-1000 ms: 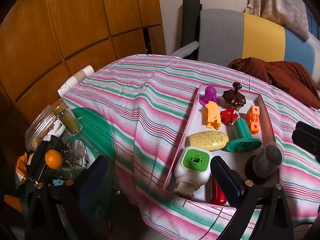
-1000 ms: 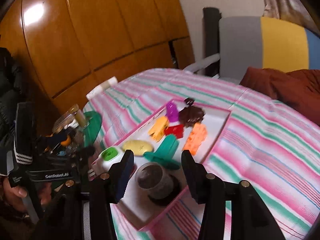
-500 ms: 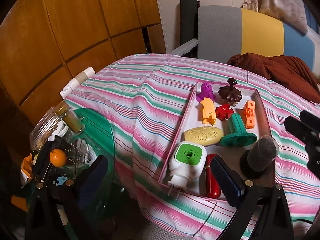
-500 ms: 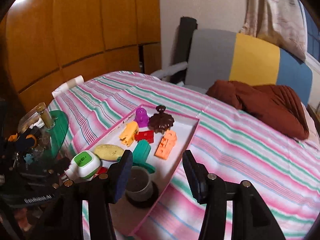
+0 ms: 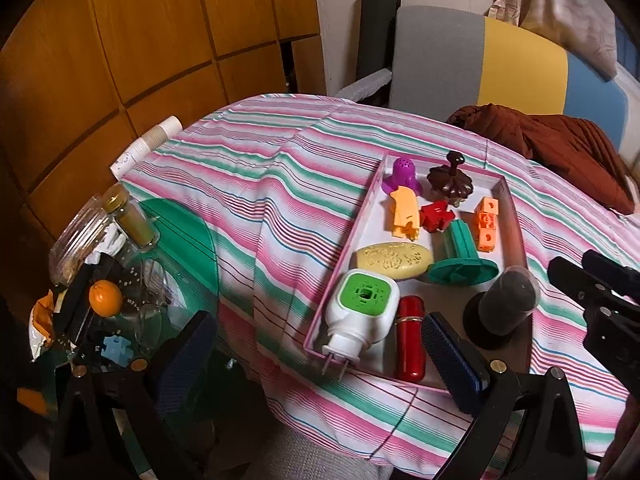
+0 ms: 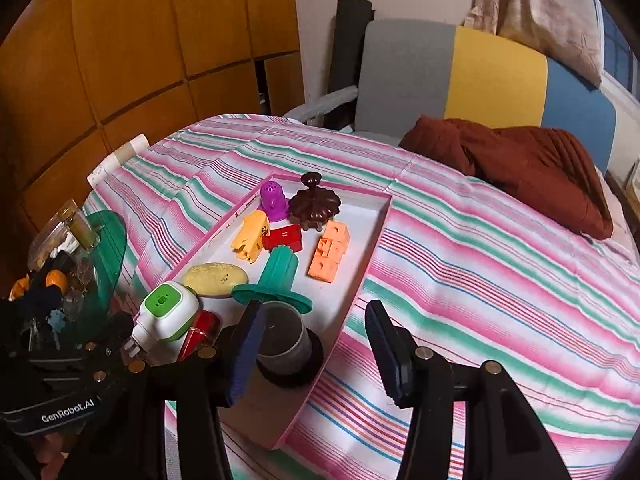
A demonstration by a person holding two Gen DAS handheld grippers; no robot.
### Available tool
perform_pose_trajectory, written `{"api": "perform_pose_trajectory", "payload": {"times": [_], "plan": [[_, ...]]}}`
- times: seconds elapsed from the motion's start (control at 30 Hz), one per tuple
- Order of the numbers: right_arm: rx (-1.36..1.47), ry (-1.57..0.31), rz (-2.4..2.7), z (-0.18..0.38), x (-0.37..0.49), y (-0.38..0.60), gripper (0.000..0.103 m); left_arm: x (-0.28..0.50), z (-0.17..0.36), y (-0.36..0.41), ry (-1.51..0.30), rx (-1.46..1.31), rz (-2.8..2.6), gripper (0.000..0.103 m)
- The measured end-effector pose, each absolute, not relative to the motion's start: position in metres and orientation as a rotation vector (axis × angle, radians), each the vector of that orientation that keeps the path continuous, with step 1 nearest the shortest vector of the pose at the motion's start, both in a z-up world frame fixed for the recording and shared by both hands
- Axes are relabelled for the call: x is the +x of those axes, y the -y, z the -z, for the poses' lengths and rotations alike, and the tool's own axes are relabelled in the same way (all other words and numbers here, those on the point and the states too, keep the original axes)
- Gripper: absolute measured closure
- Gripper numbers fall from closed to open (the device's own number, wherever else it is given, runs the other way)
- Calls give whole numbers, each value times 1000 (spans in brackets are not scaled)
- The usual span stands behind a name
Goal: Organize rigid objects
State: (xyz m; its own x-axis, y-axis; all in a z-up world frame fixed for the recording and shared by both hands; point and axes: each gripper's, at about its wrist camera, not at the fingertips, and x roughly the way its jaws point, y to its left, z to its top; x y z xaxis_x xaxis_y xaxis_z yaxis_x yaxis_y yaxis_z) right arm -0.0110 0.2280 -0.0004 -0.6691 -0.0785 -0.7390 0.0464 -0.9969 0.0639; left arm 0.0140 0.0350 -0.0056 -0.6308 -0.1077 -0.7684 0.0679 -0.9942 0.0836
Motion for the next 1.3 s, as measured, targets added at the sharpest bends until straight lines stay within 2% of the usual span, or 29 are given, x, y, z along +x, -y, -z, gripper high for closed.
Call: {"api": "perform_pose_trajectory", "payload": {"times": [1.3], "plan": [[1272, 67, 2843, 3, -13, -227, 50, 21, -1, -54, 81, 1329, 2822, 3]]}}
